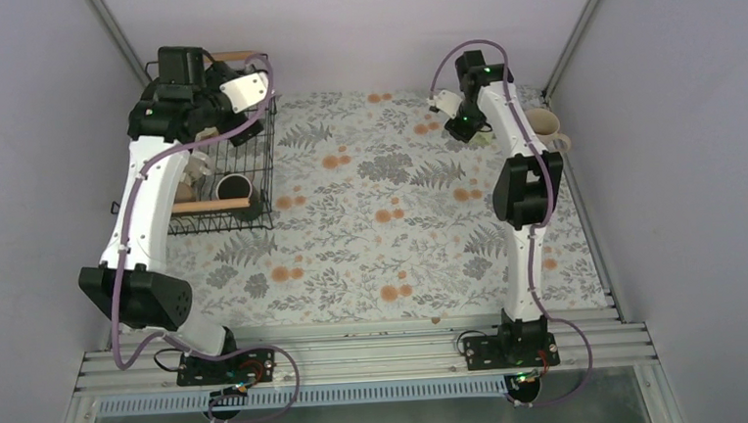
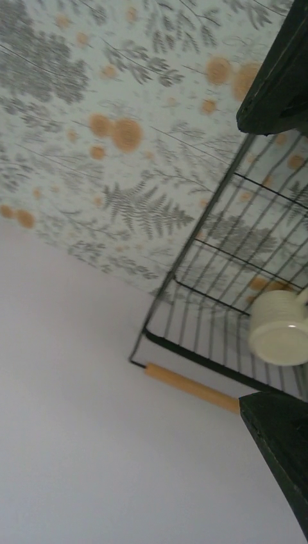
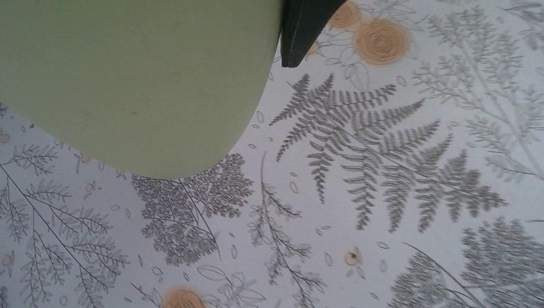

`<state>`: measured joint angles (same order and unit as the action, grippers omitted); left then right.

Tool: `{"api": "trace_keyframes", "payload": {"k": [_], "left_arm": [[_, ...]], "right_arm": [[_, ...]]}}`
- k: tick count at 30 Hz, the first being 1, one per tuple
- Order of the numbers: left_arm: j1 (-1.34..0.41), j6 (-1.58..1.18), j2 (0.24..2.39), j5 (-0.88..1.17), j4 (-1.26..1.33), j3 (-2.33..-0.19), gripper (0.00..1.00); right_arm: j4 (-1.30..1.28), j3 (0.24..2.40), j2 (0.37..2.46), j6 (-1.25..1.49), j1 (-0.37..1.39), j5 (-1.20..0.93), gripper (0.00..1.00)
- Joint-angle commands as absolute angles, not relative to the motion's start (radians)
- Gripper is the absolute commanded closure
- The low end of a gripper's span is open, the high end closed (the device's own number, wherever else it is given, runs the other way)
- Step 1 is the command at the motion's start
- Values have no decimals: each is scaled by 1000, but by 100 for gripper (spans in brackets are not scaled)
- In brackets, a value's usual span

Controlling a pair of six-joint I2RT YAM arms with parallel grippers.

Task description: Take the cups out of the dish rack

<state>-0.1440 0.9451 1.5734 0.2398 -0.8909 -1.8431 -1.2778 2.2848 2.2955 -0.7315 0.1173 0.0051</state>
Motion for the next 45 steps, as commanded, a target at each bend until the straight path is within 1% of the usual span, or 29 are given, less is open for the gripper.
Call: {"api": "trace_keyframes", "payload": {"k": [1, 9, 31, 33, 35, 36, 40, 41, 45], "left_arm": [[-69, 1027, 1556, 226, -887, -1798, 0], [17, 1066, 1564, 291, -932, -1785, 0], [21, 1084, 1587, 358, -1043, -1788, 0], [21, 1087, 1591, 361, -1052, -1789, 0], [22, 1088, 1591, 363, -1057, -1790, 0], [21, 1089, 1594, 364, -1061, -1790, 0], [23, 1089, 1596, 373, -1073, -1794, 0], [23, 1088, 1595, 376, -1073, -1795, 0], [23, 1080, 1597, 390, -1078, -1807, 0]], "right_arm": [[-1249, 2342, 2331, -767, 101, 92, 97], [-1246, 2348, 2389, -769, 73, 61, 97], [-1218, 2339, 2449, -753, 57, 28, 97], [-1220, 2338, 2449, -750, 57, 28, 95], [-1218, 2332, 2446, -747, 56, 33, 89], [-1217, 2330, 2444, -745, 54, 36, 82], [-1205, 2327, 2417, -732, 54, 53, 46], [-1193, 2320, 2405, -730, 52, 55, 40], [-1141, 2294, 2344, -726, 55, 85, 28]]}}
